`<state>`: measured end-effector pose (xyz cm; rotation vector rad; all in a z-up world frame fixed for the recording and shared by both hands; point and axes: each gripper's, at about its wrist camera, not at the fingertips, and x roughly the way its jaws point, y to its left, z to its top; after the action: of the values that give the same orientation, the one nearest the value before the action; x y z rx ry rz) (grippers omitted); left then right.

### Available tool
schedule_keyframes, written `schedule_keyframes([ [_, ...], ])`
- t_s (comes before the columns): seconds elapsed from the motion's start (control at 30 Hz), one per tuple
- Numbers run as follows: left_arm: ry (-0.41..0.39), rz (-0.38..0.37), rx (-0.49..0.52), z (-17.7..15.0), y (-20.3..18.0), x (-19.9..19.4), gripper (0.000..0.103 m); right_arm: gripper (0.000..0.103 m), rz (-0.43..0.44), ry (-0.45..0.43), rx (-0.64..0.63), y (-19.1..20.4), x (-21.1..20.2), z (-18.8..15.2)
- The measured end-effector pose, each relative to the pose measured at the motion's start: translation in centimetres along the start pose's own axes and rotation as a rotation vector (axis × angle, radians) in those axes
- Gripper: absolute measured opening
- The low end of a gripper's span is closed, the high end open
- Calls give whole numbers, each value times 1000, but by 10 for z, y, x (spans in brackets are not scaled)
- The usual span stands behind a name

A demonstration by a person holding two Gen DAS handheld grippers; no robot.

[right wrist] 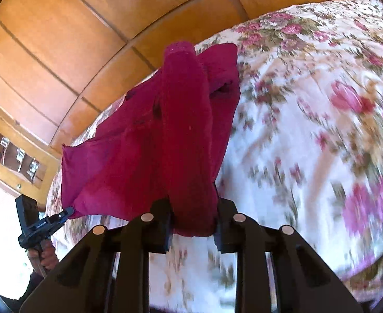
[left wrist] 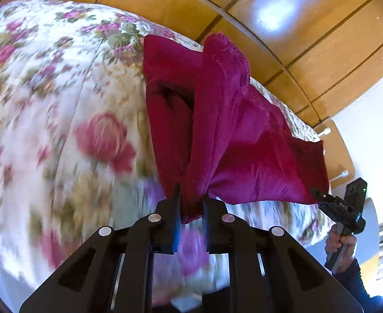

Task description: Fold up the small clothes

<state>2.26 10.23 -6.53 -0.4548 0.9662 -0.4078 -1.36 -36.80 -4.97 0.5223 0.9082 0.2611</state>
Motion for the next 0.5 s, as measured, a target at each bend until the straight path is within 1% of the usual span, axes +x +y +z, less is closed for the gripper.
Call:
schedule_keyframes([
  [0.13,29,-15,-20,-36,4,-21,12,22,-28,66,-14,1,-14,-31],
  [0.2,36,7,-7,-47,1,-24,12,24,-43,79,-29,3,-16,-37],
  [0.27,29,24,32,-49,-5,-27,14,34,-68,78,-45,5,-16,-36],
  [0.3,11,42,45,-46,-8,-29,20,46,-82,65,-46,5,-17,-32],
  [0.33,-4,29,47,-40,-9,-31,29,57,-98,37,-54,7,-18,-25],
  [0.37,-14,15,48,-36,-9,-33,33,60,-110,18,-62,9,-19,-20],
  [0.4,-45,15,43,-27,-9,-35,40,62,-125,-5,-75,12,-19,-12],
  [0.47,-87,33,48,-8,-12,-35,43,62,-148,-31,-91,15,-16,1],
  [0.5,-95,37,56,-1,-13,-33,43,62,-160,-41,-100,17,-13,6],
])
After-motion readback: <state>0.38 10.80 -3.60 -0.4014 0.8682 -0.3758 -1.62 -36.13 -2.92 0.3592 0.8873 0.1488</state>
